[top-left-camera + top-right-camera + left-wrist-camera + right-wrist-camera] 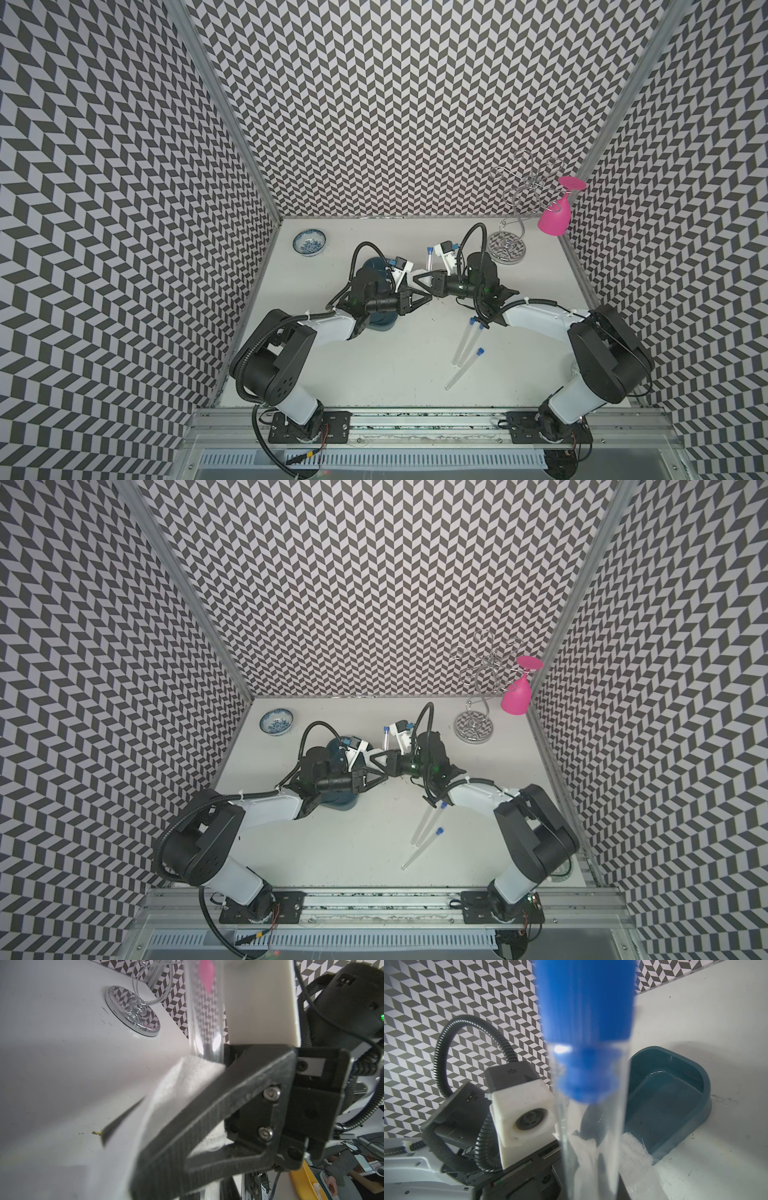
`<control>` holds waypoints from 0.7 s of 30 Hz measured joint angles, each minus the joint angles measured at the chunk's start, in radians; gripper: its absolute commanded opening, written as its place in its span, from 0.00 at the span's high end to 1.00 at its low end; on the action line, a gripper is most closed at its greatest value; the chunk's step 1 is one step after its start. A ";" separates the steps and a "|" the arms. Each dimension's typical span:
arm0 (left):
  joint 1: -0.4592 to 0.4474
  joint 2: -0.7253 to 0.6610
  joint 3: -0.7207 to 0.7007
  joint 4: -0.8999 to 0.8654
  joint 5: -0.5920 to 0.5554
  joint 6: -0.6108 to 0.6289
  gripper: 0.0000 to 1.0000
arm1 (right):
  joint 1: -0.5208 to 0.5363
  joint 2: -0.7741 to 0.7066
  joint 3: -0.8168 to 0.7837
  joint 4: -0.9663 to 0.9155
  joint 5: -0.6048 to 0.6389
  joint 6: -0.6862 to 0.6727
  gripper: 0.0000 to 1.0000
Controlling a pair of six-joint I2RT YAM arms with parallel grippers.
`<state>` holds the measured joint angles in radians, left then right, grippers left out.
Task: Wipe the exteriors of test tubes
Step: Wipe the dirt from the test tube.
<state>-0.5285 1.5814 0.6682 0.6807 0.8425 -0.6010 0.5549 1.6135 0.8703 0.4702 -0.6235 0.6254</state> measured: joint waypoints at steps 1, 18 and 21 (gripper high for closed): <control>0.000 -0.003 0.000 0.000 -0.001 0.000 0.89 | 0.000 0.000 0.000 0.002 -0.002 0.000 0.84; -0.001 -0.014 -0.053 0.021 -0.006 -0.022 0.64 | 0.001 -0.018 -0.094 0.052 -0.002 0.034 0.88; 0.002 -0.060 -0.072 -0.019 -0.019 -0.010 0.60 | 0.001 -0.018 -0.094 0.033 -0.002 0.024 0.88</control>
<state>-0.5266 1.5215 0.5957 0.6621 0.8230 -0.6106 0.5560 1.5955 0.7765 0.5030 -0.6258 0.6498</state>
